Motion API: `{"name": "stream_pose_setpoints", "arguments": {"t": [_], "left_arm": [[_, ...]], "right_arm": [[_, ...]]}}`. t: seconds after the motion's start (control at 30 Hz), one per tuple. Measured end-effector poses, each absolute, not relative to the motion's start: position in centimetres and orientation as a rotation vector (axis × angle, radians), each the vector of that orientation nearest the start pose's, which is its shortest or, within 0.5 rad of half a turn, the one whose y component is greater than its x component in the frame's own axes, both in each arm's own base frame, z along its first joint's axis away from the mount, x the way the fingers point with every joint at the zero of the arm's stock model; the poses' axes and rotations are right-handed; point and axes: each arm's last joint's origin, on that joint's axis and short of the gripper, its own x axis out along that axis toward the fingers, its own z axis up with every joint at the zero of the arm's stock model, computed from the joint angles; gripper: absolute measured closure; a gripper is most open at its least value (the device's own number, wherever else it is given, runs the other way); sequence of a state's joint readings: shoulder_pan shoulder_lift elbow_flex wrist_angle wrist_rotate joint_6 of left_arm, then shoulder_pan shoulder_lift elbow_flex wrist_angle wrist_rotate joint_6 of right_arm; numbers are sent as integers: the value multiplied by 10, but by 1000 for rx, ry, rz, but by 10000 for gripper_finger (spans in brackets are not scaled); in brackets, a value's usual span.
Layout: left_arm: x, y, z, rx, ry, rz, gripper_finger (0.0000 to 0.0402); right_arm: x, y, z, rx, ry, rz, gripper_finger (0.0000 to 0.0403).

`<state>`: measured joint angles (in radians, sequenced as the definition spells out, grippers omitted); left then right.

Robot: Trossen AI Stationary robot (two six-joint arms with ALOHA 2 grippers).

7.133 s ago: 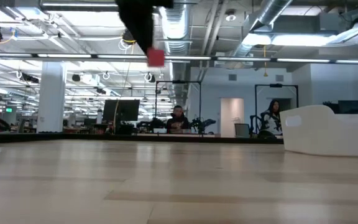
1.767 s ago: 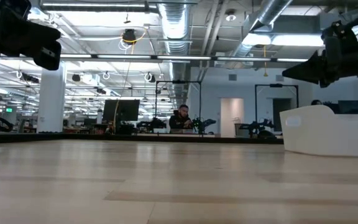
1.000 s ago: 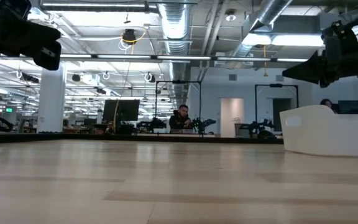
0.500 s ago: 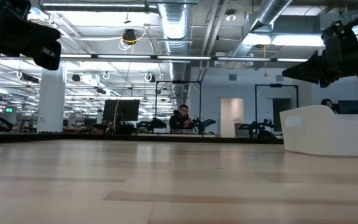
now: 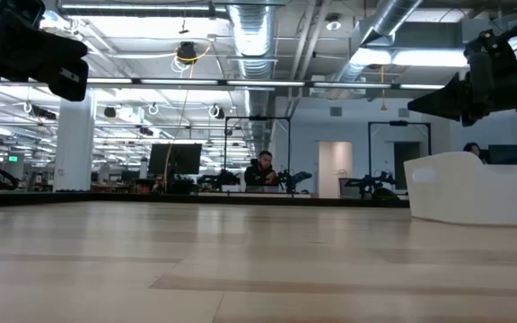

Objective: Sort & place blocks by color
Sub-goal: Return to Home Position

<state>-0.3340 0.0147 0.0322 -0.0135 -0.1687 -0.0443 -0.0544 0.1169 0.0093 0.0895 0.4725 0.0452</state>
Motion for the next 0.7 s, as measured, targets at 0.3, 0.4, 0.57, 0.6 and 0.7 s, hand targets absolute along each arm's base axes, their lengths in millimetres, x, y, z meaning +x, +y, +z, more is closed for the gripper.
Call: {"name": "stream_pose_setpoints", "arguments": {"t": [0.3, 0.4, 0.57, 0.6, 0.7], "left_arm": [[92, -27, 172, -42, 0, -166, 401], [93, -27, 172, -44, 0, -166, 401], [92, -27, 172, -44, 0, -166, 401], [92, -27, 172, -44, 0, -166, 401], [93, -27, 172, -51, 1, -166, 401]], "right_arm": [[100, -19, 166, 40, 6, -527, 373], [100, -19, 166, 40, 6, -527, 375], [100, -19, 166, 40, 6, -527, 375], [100, -19, 166, 40, 6, -527, 374], [100, -19, 166, 40, 6, -527, 374]]}}
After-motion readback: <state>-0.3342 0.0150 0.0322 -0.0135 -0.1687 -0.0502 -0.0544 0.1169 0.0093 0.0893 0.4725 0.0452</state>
